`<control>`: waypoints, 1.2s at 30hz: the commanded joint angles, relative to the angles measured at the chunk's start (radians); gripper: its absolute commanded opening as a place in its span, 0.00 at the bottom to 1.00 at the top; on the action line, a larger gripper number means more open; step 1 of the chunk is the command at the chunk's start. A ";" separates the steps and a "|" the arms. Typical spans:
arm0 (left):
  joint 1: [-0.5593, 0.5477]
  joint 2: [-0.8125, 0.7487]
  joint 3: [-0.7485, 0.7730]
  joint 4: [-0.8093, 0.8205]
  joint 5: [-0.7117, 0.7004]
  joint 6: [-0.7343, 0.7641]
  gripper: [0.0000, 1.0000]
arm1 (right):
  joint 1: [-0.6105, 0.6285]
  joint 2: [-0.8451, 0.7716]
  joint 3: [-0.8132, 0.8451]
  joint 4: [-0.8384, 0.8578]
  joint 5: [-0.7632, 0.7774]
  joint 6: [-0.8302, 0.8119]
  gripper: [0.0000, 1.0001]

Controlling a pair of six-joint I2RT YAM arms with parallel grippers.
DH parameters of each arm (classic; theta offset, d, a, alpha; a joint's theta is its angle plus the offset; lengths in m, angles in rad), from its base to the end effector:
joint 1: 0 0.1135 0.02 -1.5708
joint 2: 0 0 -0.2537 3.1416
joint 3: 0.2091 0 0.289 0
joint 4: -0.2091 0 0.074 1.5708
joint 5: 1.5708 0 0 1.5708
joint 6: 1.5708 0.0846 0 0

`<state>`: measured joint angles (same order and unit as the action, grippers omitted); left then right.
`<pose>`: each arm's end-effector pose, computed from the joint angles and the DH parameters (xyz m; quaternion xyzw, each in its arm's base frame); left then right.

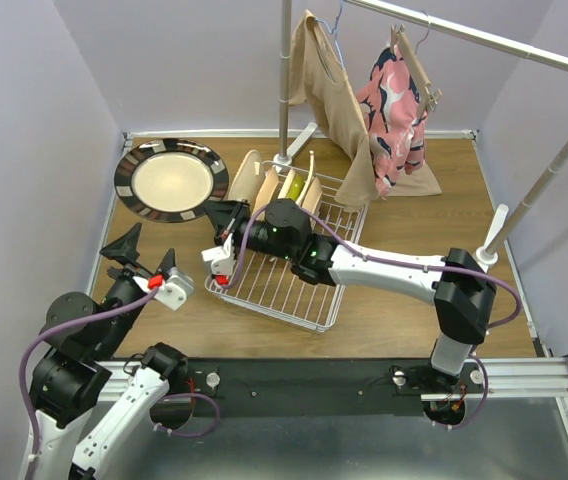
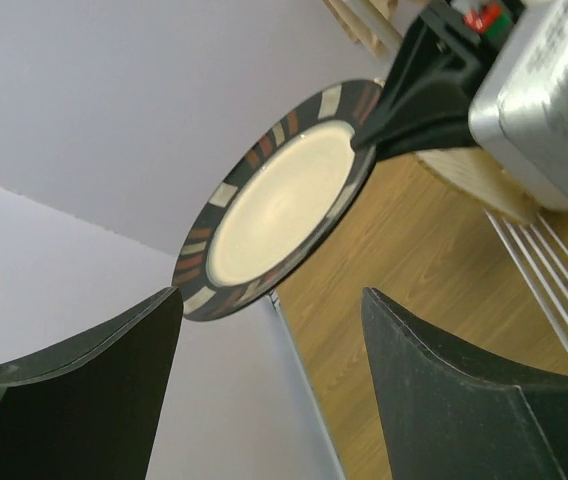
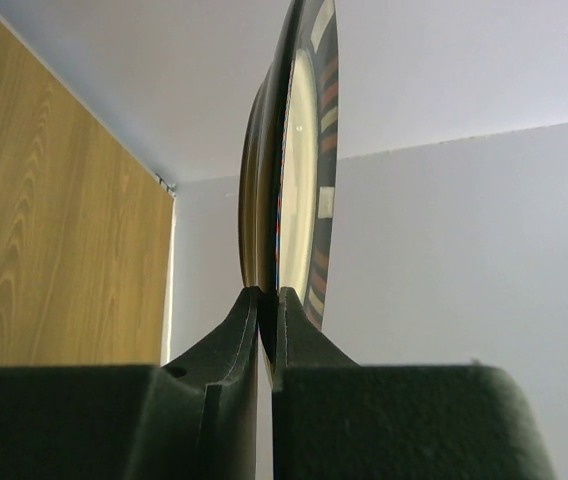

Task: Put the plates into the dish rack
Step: Pass the plate from the right arm to the left

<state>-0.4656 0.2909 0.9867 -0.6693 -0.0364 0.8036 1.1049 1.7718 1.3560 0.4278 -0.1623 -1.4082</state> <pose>0.1032 -0.0484 0.4177 0.4031 0.5695 0.1330 0.7040 0.2173 0.4627 0.3047 -0.6841 0.1617 -0.0508 0.7095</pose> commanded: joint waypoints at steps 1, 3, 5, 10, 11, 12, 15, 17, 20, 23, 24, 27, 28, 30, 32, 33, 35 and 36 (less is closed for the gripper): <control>0.004 0.001 -0.039 0.032 -0.014 0.127 0.81 | -0.019 -0.104 0.012 0.121 -0.063 -0.064 0.01; 0.004 0.005 -0.045 0.063 -0.028 0.169 0.81 | -0.020 -0.120 0.000 0.117 -0.074 -0.064 0.01; 0.004 0.010 -0.051 0.100 -0.048 0.192 0.81 | -0.022 -0.127 -0.011 0.111 -0.083 -0.066 0.01; 0.005 0.002 -0.075 0.161 -0.068 0.272 0.81 | -0.024 -0.141 -0.020 0.086 -0.098 -0.074 0.01; 0.004 -0.004 -0.083 0.169 -0.068 0.275 0.81 | -0.025 -0.143 -0.020 0.085 -0.100 -0.081 0.00; 0.004 -0.016 -0.091 0.174 -0.066 0.279 0.81 | -0.025 -0.144 -0.014 0.080 -0.105 -0.083 0.01; 0.004 -0.048 -0.125 0.194 -0.059 0.293 0.81 | -0.025 -0.141 -0.008 0.075 -0.111 -0.092 0.00; 0.004 -0.052 -0.132 0.175 -0.040 0.296 0.81 | -0.027 -0.141 -0.001 0.075 -0.114 -0.092 0.01; 0.002 -0.042 -0.122 0.137 -0.025 0.304 0.81 | -0.025 -0.149 0.003 0.069 -0.123 -0.095 0.01; -0.007 -0.036 -0.122 0.122 -0.045 0.319 0.81 | -0.025 -0.170 -0.009 0.052 -0.138 -0.104 0.01; -0.007 -0.035 -0.123 0.122 -0.051 0.333 0.81 | -0.025 -0.175 -0.012 0.048 -0.147 -0.106 0.01; -0.008 -0.030 -0.131 0.106 -0.056 0.359 0.81 | -0.025 -0.189 -0.017 0.035 -0.152 -0.112 0.01; -0.008 -0.030 -0.135 0.099 -0.054 0.368 0.81 | -0.025 -0.190 -0.014 0.034 -0.151 -0.112 0.00; -0.010 -0.027 -0.143 0.086 -0.054 0.397 0.81 | -0.027 -0.192 -0.012 0.034 -0.148 -0.112 0.01; -0.011 -0.024 -0.154 0.091 -0.074 0.422 0.81 | -0.027 -0.193 -0.012 0.034 -0.149 -0.110 0.01; -0.016 -0.018 -0.158 0.093 -0.079 0.434 0.80 | -0.027 -0.196 -0.012 0.034 -0.152 -0.107 0.01; -0.024 -0.007 -0.171 0.100 -0.102 0.466 0.80 | -0.027 -0.199 -0.014 0.028 -0.155 -0.112 0.01; -0.027 0.008 -0.172 0.106 -0.108 0.477 0.80 | -0.027 -0.201 -0.014 0.028 -0.158 -0.112 0.01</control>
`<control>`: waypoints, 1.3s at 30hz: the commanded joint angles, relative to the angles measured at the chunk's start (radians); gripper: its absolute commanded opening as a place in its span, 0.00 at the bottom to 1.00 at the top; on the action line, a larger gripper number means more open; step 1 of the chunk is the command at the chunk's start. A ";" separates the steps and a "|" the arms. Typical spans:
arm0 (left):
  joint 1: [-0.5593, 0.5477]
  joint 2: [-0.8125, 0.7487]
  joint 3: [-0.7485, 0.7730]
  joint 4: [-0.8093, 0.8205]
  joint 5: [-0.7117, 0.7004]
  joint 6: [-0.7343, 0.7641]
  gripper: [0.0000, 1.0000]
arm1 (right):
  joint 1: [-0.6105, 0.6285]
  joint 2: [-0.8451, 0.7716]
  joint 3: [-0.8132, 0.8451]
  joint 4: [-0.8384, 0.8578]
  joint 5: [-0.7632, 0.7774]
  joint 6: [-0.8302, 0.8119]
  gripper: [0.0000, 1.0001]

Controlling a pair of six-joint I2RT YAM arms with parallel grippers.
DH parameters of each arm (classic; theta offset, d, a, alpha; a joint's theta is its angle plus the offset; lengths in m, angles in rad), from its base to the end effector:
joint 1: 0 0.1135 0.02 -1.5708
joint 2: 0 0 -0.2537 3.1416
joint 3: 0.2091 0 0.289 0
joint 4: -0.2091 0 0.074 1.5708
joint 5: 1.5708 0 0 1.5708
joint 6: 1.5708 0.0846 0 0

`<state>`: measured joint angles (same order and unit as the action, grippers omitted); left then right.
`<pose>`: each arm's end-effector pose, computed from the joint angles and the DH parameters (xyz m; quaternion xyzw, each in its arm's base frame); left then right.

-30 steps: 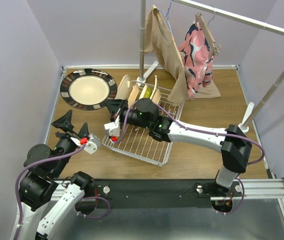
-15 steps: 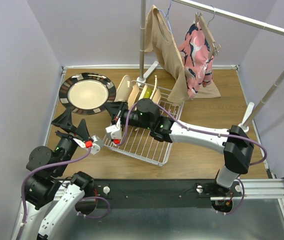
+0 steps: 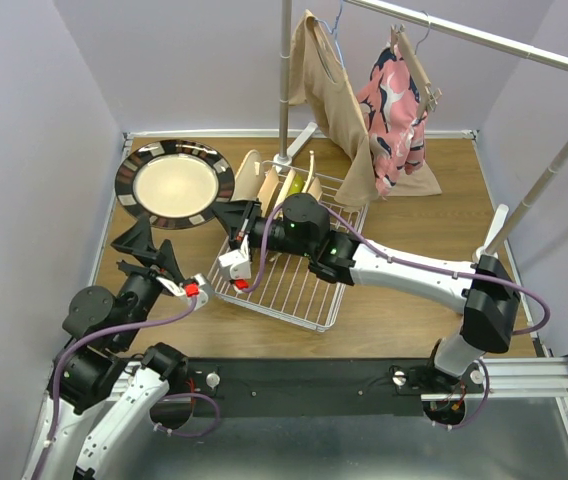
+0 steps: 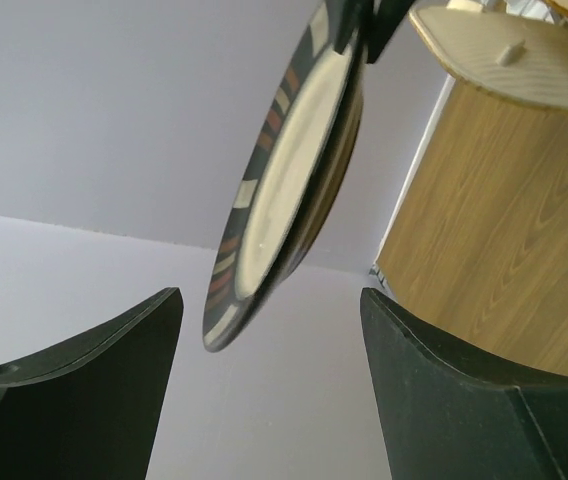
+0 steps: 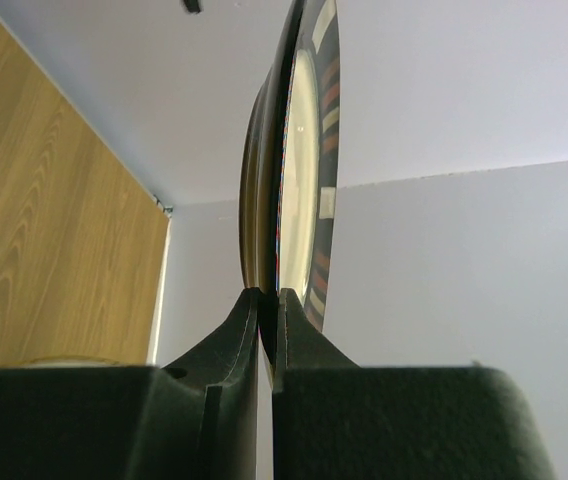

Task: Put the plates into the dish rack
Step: Pass the plate from the right arm to the left

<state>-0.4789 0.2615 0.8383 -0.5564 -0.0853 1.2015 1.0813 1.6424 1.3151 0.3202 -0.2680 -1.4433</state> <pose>0.1253 -0.0569 0.3868 0.5004 0.4893 0.2802 0.6570 0.2063 0.4348 0.3314 -0.6986 0.1238 -0.0324 0.7039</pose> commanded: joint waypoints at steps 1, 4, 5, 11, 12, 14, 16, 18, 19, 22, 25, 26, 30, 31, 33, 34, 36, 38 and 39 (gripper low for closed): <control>-0.023 0.044 -0.028 0.010 -0.079 0.089 0.80 | -0.001 -0.072 0.027 0.132 -0.053 -0.078 0.01; -0.038 0.071 -0.035 0.050 -0.132 0.125 0.80 | -0.001 -0.075 0.032 0.128 -0.054 -0.078 0.01; -0.050 0.077 -0.034 0.058 -0.146 0.138 0.80 | -0.001 -0.075 0.032 0.125 -0.054 -0.078 0.01; -0.086 0.107 -0.034 0.058 -0.200 0.158 0.78 | -0.003 -0.082 0.029 0.118 -0.062 -0.078 0.00; -0.093 0.105 -0.036 0.053 -0.203 0.153 0.77 | -0.003 -0.081 0.030 0.118 -0.062 -0.078 0.01; -0.096 0.105 -0.048 0.046 -0.208 0.150 0.75 | -0.003 -0.085 0.032 0.114 -0.063 -0.078 0.01; -0.104 0.104 -0.061 0.039 -0.211 0.145 0.72 | -0.003 -0.090 0.032 0.112 -0.065 -0.075 0.01; -0.107 0.104 -0.077 0.038 -0.209 0.145 0.71 | -0.003 -0.095 0.033 0.108 -0.066 -0.069 0.00; -0.110 0.104 -0.082 0.041 -0.208 0.144 0.71 | -0.001 -0.098 0.032 0.108 -0.069 -0.069 0.00; -0.121 0.107 -0.097 0.044 -0.212 0.145 0.65 | -0.003 -0.102 0.032 0.106 -0.070 -0.068 0.01; -0.125 0.111 -0.107 0.050 -0.215 0.147 0.62 | -0.001 -0.102 0.033 0.108 -0.066 -0.062 0.01; -0.130 0.113 -0.110 0.055 -0.218 0.147 0.59 | -0.003 -0.104 0.030 0.108 -0.069 -0.060 0.01; -0.141 0.125 -0.119 0.082 -0.249 0.161 0.43 | -0.003 -0.116 0.021 0.109 -0.079 -0.055 0.01; -0.142 0.127 -0.122 0.095 -0.260 0.162 0.40 | -0.001 -0.121 0.019 0.109 -0.082 -0.054 0.01; -0.145 0.131 -0.125 0.102 -0.266 0.165 0.34 | -0.001 -0.122 0.016 0.109 -0.082 -0.049 0.01; -0.147 0.133 -0.125 0.108 -0.274 0.168 0.31 | -0.003 -0.127 0.016 0.111 -0.083 -0.048 0.01; -0.148 0.134 -0.131 0.119 -0.283 0.173 0.25 | -0.001 -0.131 0.016 0.112 -0.083 -0.042 0.01; -0.150 0.134 -0.139 0.133 -0.289 0.173 0.22 | -0.003 -0.133 0.016 0.115 -0.083 -0.040 0.01; -0.150 0.134 -0.139 0.138 -0.294 0.175 0.20 | -0.001 -0.135 0.018 0.117 -0.082 -0.035 0.01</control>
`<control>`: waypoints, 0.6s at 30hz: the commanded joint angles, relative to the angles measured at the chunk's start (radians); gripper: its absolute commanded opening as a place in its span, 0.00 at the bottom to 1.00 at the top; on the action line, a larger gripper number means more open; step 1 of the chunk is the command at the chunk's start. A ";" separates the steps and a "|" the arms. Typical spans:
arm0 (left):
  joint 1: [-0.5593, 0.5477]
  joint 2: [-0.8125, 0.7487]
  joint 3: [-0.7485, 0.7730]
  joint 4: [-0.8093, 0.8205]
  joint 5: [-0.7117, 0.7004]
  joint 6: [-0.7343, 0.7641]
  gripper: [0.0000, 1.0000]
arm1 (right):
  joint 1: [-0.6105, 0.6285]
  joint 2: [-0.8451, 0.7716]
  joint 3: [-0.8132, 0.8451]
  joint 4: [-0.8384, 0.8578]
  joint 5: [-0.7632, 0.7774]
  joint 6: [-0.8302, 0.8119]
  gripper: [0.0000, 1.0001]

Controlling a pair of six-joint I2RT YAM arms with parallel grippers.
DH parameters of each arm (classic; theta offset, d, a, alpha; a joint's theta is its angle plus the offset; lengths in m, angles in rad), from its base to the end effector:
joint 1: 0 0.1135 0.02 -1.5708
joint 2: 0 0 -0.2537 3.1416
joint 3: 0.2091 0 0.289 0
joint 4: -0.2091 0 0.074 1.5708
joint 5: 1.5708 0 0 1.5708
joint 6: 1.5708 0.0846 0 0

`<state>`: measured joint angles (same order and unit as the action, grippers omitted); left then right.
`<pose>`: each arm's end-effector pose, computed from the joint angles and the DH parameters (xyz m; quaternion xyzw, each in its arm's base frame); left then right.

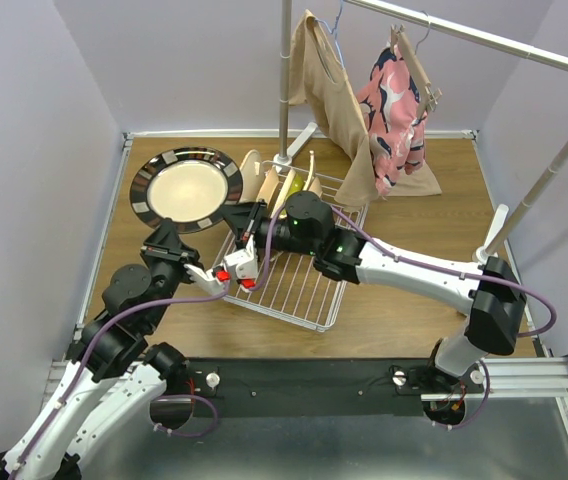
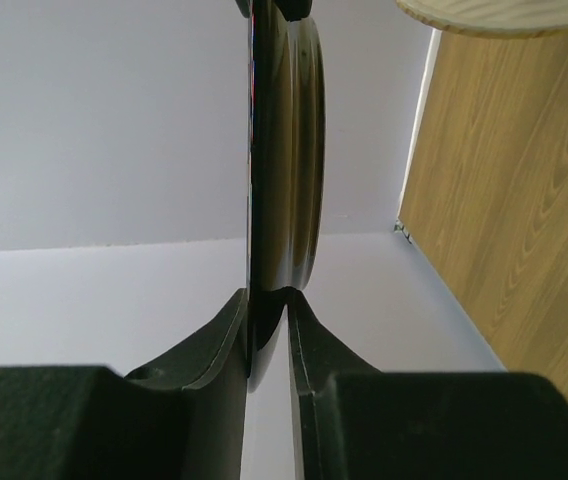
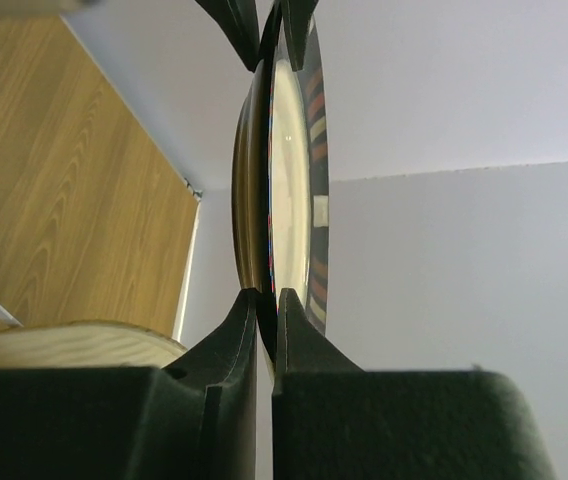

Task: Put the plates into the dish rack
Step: Pass the plate from the right arm to the left

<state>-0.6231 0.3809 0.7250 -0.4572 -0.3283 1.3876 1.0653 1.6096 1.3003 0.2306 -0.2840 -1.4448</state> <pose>0.1649 -0.0849 0.3423 0.5631 0.4862 0.3582 0.5642 0.2079 0.4246 0.3259 -0.7209 0.1344 -0.0247 0.6795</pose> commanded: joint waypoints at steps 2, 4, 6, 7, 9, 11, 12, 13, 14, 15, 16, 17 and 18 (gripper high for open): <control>-0.007 0.015 -0.032 0.054 -0.057 -0.009 0.14 | 0.013 -0.105 0.034 0.207 -0.064 -0.028 0.01; -0.009 0.016 -0.036 0.074 -0.075 -0.007 0.06 | 0.013 -0.108 0.034 0.204 -0.066 -0.023 0.01; -0.009 0.018 -0.045 0.095 -0.089 -0.005 0.00 | 0.015 -0.112 0.033 0.200 -0.067 -0.020 0.01; -0.010 0.016 -0.047 0.115 -0.095 -0.007 0.00 | 0.013 -0.114 0.030 0.197 -0.069 -0.019 0.01; -0.012 0.010 -0.055 0.136 -0.103 -0.024 0.00 | 0.015 -0.119 0.019 0.191 -0.072 -0.020 0.01; -0.013 0.007 -0.061 0.173 -0.120 -0.041 0.00 | 0.015 -0.125 0.007 0.194 -0.075 -0.026 0.01; -0.013 0.007 -0.062 0.190 -0.126 -0.051 0.00 | 0.015 -0.126 -0.008 0.199 -0.075 -0.034 0.01; -0.013 0.003 -0.064 0.218 -0.143 -0.073 0.00 | 0.015 -0.128 -0.016 0.205 -0.075 -0.037 0.00; -0.013 0.000 -0.067 0.232 -0.150 -0.079 0.00 | 0.015 -0.128 -0.024 0.213 -0.075 -0.040 0.01; -0.015 -0.004 -0.071 0.242 -0.159 -0.087 0.00 | 0.015 -0.128 -0.033 0.217 -0.073 -0.043 0.01; -0.015 -0.010 -0.075 0.264 -0.169 -0.104 0.00 | 0.015 -0.126 -0.036 0.223 -0.070 -0.043 0.01; -0.015 -0.013 -0.085 0.268 -0.173 -0.110 0.00 | 0.013 -0.120 -0.038 0.234 -0.066 -0.045 0.02; -0.015 -0.016 -0.090 0.272 -0.175 -0.113 0.00 | 0.015 -0.119 -0.039 0.242 -0.064 -0.046 0.04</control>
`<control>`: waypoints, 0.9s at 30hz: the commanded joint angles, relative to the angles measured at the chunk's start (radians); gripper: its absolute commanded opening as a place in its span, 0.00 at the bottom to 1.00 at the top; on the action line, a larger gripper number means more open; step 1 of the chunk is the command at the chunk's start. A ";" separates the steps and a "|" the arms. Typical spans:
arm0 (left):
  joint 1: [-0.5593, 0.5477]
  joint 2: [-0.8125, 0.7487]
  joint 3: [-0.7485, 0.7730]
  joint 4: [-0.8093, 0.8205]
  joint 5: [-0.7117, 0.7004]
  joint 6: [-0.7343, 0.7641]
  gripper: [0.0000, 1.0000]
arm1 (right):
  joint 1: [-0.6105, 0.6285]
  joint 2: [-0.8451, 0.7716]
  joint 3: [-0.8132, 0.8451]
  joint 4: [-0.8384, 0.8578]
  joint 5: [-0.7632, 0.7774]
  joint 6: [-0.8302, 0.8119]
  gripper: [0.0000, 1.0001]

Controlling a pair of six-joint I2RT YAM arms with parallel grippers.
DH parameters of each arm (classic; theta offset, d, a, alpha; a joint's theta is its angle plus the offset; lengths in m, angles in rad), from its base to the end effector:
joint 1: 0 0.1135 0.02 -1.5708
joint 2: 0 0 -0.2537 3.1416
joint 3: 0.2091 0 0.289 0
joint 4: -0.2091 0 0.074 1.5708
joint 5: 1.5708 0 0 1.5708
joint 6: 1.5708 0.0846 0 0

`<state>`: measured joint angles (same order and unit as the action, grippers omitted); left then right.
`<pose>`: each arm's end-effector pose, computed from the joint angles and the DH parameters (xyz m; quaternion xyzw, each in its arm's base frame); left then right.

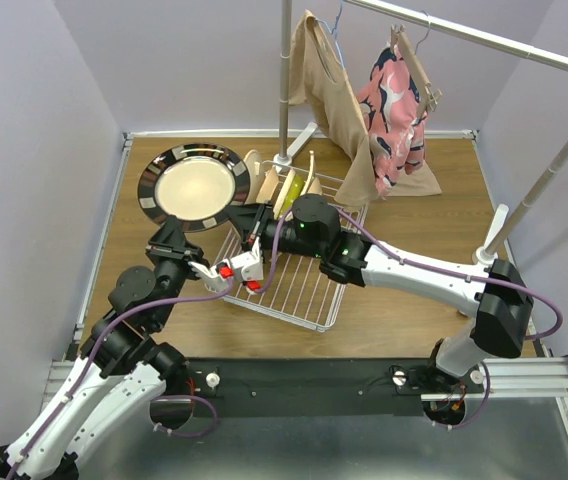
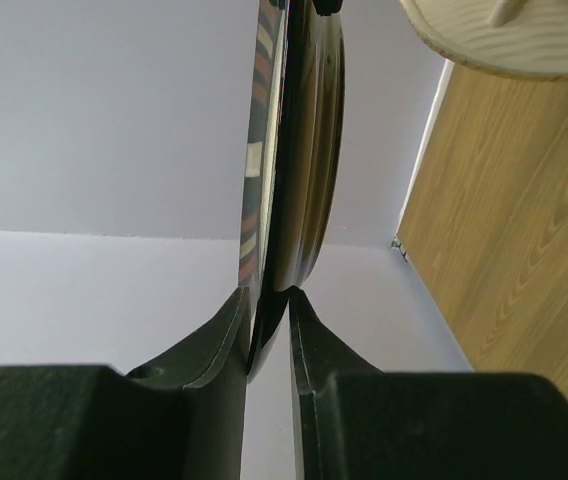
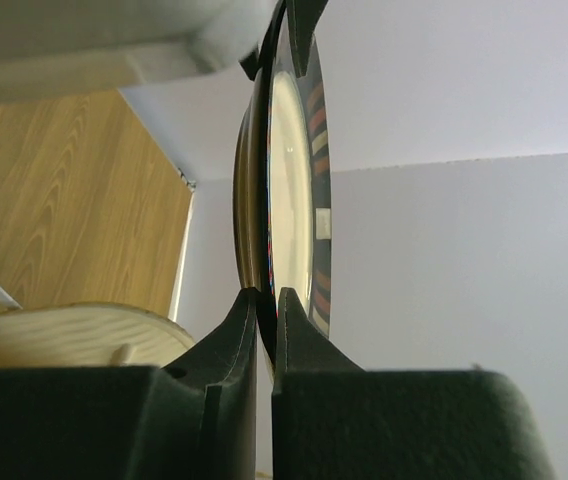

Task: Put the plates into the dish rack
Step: Pass the plate from the right arm to the left

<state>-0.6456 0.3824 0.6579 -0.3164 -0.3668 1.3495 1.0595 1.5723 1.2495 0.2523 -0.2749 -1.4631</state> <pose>0.1726 -0.0920 0.3365 0.5274 0.4908 0.3582 0.5938 0.2063 0.4146 0.3235 -0.7187 0.1318 -0.0372 0.6817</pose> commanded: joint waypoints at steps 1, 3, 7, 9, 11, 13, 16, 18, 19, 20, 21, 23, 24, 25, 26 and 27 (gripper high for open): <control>0.008 -0.023 -0.029 0.135 -0.138 -0.076 0.00 | 0.019 -0.078 0.011 0.229 -0.066 -0.031 0.05; 0.006 -0.028 -0.046 0.140 -0.136 -0.085 0.00 | 0.020 -0.064 0.018 0.243 -0.060 -0.043 0.05; -0.002 -0.027 -0.076 0.178 -0.164 -0.085 0.00 | 0.020 -0.044 0.028 0.274 -0.053 -0.080 0.05; -0.011 -0.023 -0.095 0.191 -0.178 -0.081 0.00 | 0.020 -0.040 0.027 0.292 -0.060 -0.112 0.03; -0.020 -0.017 -0.109 0.214 -0.199 -0.076 0.00 | 0.019 -0.034 0.033 0.309 -0.078 -0.129 0.01; -0.026 -0.011 -0.116 0.230 -0.211 -0.072 0.00 | 0.020 -0.034 0.039 0.314 -0.101 -0.154 0.01; -0.037 0.003 -0.126 0.241 -0.215 -0.067 0.00 | 0.019 -0.031 0.042 0.321 -0.133 -0.186 0.00; -0.042 0.009 -0.127 0.243 -0.215 -0.067 0.00 | 0.020 -0.031 0.038 0.321 -0.145 -0.212 0.01; -0.043 0.016 -0.127 0.243 -0.213 -0.067 0.00 | 0.020 -0.031 0.034 0.320 -0.159 -0.218 0.00; -0.045 0.018 -0.129 0.241 -0.212 -0.069 0.00 | 0.019 -0.034 0.033 0.320 -0.167 -0.230 0.01; -0.046 0.019 -0.130 0.243 -0.210 -0.069 0.00 | 0.019 -0.035 0.031 0.320 -0.176 -0.244 0.01; -0.048 0.024 -0.133 0.241 -0.202 -0.076 0.00 | 0.020 -0.038 0.033 0.317 -0.204 -0.253 0.01; -0.048 0.024 -0.136 0.240 -0.199 -0.079 0.00 | 0.020 -0.038 0.033 0.317 -0.210 -0.264 0.01; -0.049 0.026 -0.136 0.240 -0.196 -0.085 0.00 | 0.020 -0.040 0.036 0.317 -0.219 -0.267 0.01; -0.049 0.027 -0.136 0.240 -0.192 -0.101 0.00 | 0.020 -0.040 0.039 0.314 -0.230 -0.272 0.01; -0.049 0.029 -0.133 0.240 -0.192 -0.111 0.00 | 0.019 -0.040 0.041 0.314 -0.233 -0.279 0.00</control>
<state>-0.6964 0.3763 0.5465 -0.0910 -0.4732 1.3079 1.0420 1.5764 1.2404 0.3058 -0.3115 -1.6505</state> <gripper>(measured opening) 0.264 0.144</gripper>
